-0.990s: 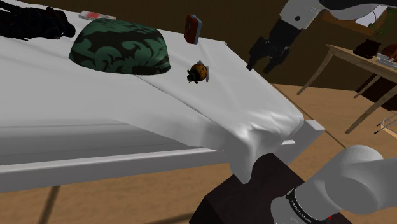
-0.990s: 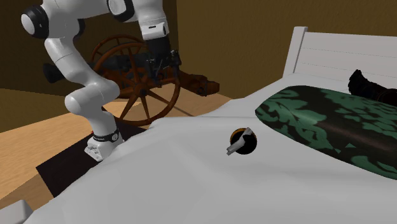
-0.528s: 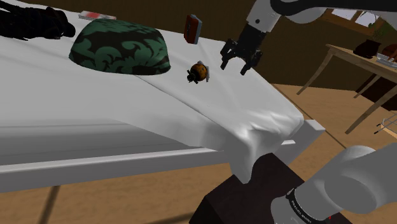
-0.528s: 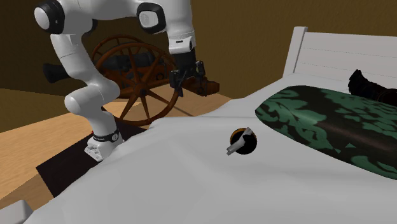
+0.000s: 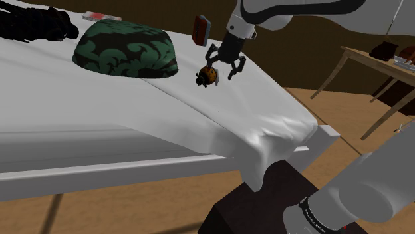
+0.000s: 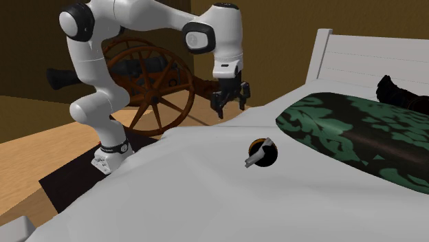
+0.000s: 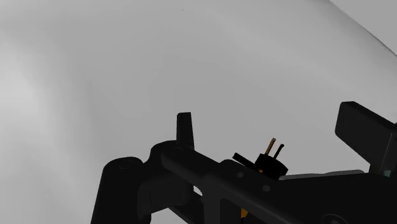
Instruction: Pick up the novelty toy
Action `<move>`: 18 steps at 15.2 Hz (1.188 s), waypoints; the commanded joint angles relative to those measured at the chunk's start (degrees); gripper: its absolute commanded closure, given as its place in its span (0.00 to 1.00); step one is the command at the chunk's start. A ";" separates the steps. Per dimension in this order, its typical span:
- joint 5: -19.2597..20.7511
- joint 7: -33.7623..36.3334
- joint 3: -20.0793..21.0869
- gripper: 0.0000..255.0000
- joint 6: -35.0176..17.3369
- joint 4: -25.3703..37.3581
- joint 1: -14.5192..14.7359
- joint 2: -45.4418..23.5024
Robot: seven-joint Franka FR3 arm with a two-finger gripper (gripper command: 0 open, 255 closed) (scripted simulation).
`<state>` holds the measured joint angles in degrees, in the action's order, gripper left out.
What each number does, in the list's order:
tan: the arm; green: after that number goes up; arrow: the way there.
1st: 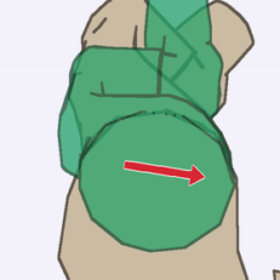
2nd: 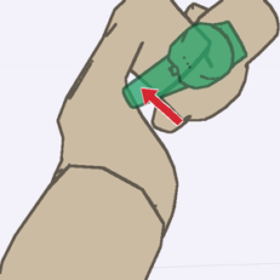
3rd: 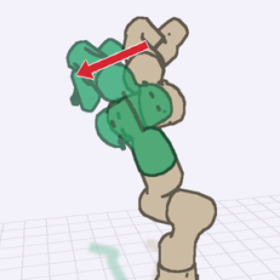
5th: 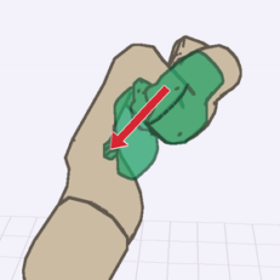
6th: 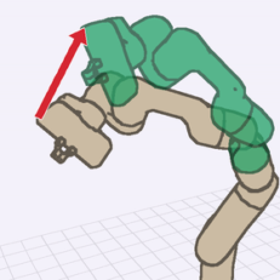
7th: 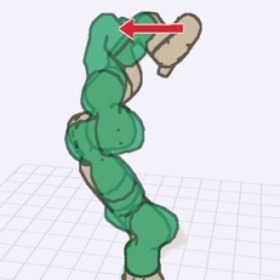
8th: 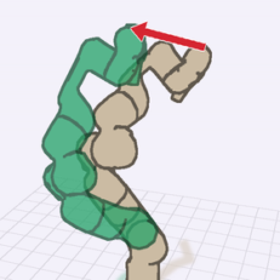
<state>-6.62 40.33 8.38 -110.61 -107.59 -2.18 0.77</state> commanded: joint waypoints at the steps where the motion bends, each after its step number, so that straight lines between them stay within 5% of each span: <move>1: 0.42 3.41 0.10 0.00 0.02 4.27 0.04 -4.80; 9: 1.41 14.36 -1.05 0.00 1.58 22.32 1.06 -23.07; 18: 1.34 13.81 -1.11 0.00 -3.71 18.12 1.09 -24.19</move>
<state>-5.28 54.14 7.27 -114.06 -89.29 -1.11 -23.37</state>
